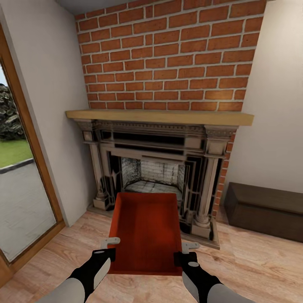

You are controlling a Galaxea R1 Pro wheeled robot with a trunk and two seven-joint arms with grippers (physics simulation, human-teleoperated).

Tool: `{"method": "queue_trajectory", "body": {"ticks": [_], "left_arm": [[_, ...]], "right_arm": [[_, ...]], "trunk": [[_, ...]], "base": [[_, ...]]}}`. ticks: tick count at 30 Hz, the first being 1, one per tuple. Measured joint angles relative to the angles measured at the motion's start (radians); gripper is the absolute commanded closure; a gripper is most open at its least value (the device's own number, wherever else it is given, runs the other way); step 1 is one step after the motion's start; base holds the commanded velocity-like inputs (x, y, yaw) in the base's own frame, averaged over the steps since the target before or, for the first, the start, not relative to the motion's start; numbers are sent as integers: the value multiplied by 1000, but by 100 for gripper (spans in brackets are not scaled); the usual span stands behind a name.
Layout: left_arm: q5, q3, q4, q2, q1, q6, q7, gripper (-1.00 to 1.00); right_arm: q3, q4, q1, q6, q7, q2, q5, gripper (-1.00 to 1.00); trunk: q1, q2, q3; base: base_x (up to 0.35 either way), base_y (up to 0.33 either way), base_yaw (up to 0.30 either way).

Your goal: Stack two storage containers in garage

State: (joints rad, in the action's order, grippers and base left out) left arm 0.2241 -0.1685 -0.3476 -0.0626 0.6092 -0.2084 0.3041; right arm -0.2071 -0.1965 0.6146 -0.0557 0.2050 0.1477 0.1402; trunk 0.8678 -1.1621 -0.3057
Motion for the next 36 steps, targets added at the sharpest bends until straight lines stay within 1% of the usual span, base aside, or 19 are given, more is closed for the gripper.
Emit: {"method": "queue_trajectory", "body": {"ticks": [33, 36], "left_arm": [[-2, 0, 0, -1, 0, -1, 0, 100], [-3, 1, 0, -1, 0, -5, 1, 100]], "right_arm": [[1, 1, 0, -1, -1, 0, 0, 100], [-1, 2, 0, 2, -1, 0, 5, 100]], "trunk": [[0, 0, 1], [0, 0, 1]], "base": [[0, 0, 0], [0, 0, 0]]}}
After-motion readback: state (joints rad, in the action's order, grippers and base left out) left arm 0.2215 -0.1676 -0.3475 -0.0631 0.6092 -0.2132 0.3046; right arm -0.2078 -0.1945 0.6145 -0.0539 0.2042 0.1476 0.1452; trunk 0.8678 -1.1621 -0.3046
